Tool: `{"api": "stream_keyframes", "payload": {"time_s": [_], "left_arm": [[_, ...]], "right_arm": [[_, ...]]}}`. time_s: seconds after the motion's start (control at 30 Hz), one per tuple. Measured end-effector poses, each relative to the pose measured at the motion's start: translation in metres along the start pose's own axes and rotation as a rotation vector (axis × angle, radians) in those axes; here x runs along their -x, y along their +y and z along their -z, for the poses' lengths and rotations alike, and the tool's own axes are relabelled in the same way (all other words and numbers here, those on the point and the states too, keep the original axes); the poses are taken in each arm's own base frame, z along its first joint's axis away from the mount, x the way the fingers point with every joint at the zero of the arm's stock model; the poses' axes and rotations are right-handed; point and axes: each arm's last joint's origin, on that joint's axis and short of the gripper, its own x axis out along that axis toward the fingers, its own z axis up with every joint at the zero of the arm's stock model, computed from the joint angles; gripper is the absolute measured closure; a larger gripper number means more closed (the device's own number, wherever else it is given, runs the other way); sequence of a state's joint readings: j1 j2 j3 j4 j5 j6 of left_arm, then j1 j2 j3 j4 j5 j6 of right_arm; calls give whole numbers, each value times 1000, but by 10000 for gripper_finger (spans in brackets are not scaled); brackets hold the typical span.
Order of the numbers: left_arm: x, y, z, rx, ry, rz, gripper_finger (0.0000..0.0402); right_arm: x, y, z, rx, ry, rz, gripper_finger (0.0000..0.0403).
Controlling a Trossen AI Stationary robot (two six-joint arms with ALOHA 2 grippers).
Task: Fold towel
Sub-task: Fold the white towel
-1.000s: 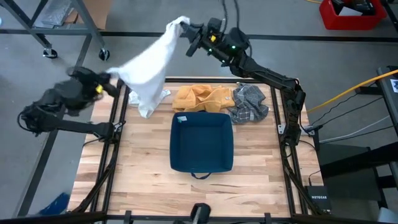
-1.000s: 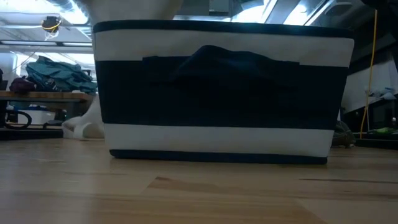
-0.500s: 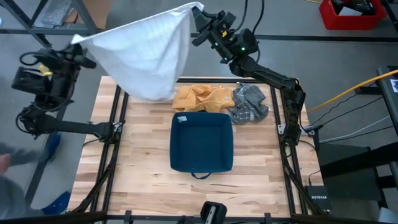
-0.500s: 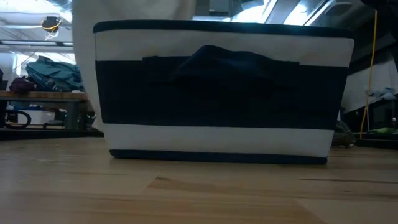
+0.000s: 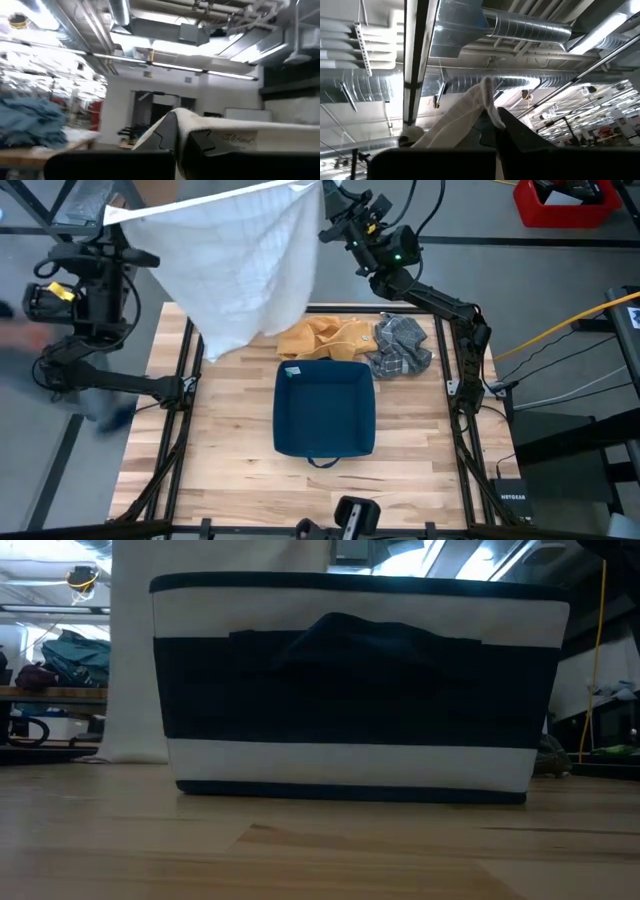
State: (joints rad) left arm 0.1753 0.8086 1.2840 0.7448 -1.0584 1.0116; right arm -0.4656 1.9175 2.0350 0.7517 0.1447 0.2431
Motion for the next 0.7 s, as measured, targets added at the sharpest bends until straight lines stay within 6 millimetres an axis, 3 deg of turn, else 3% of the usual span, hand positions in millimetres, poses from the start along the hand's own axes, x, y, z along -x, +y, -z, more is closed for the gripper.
{"api": "stream_keyframes", "payload": {"time_s": [0.17, 0.3, 0.5, 0.7], "left_arm": [[-4, 0, -8, -54, 19, -12, 401], [-1, 3, -5, -121, 155, -7, 401], [7, 0, 3, -237, 333, 43, 401], [14, -3, 6, -245, 409, 110, 401]], "right_arm": [[0, 1, 1, -88, 35, -52, 401], [0, 4, 4, -149, 81, -122, 401], [2, 2, 18, -191, 253, -144, 401], [7, -2, 33, -185, 415, -91, 401]]}}
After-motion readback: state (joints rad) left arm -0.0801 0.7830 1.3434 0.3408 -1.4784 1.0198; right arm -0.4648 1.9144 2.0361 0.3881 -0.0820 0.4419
